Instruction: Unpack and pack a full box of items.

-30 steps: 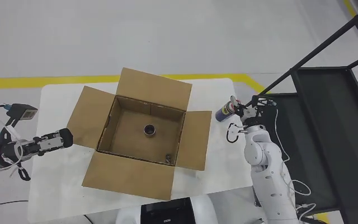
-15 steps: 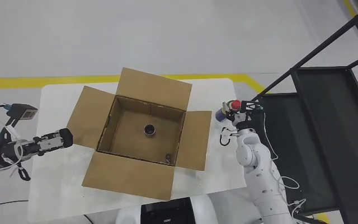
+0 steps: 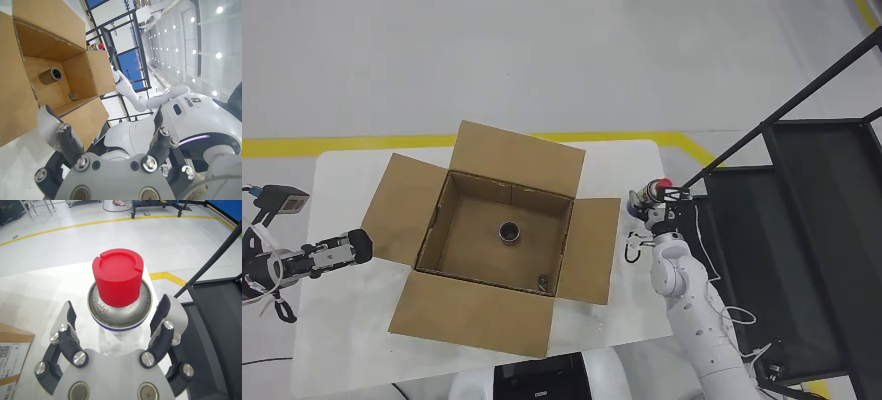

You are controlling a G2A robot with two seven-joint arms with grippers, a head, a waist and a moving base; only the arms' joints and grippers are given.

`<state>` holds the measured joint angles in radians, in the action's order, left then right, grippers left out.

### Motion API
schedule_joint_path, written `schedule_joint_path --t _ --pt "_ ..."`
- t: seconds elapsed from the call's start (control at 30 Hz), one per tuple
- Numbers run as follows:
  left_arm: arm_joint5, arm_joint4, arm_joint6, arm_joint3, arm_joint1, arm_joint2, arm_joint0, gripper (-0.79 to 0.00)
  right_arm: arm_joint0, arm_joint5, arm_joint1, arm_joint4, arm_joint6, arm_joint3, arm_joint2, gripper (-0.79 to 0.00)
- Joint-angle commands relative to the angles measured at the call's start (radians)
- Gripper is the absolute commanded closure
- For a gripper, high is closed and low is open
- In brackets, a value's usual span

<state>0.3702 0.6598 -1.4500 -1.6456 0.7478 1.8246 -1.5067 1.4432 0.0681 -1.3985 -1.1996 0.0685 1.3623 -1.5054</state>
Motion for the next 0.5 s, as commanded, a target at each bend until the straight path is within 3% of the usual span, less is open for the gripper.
schedule_joint_path --t 0.0,0.03,0.07,0.1,0.17,0.47 --pt "0.000 0.000 0.000 0.000 0.000 0.000 0.000 -0.785 -0.012 0.005 -0.002 0.004 0.006 -0.016 0.007 -0.785" --pt "0.000 0.000 0.000 0.000 0.000 0.000 0.000 -0.785 -0.018 0.009 -0.002 -0.001 0.008 -0.024 0.012 -0.785" --pt "0.000 0.000 0.000 0.000 0.000 0.000 0.000 -0.785 -0.023 0.010 -0.003 0.001 0.009 -0.031 0.017 -0.650" --pt "0.000 0.000 0.000 0.000 0.000 0.000 0.000 -0.785 -0.027 0.010 -0.003 0.005 0.009 -0.036 0.019 -0.274" --pt "0.000 0.000 0.000 0.000 0.000 0.000 0.000 -0.785 -0.033 0.013 -0.004 0.004 0.009 -0.044 0.022 0.000" --pt "0.000 0.000 0.000 0.000 0.000 0.000 0.000 -0.785 -0.033 0.014 -0.003 0.017 0.020 -0.055 0.020 0.000"
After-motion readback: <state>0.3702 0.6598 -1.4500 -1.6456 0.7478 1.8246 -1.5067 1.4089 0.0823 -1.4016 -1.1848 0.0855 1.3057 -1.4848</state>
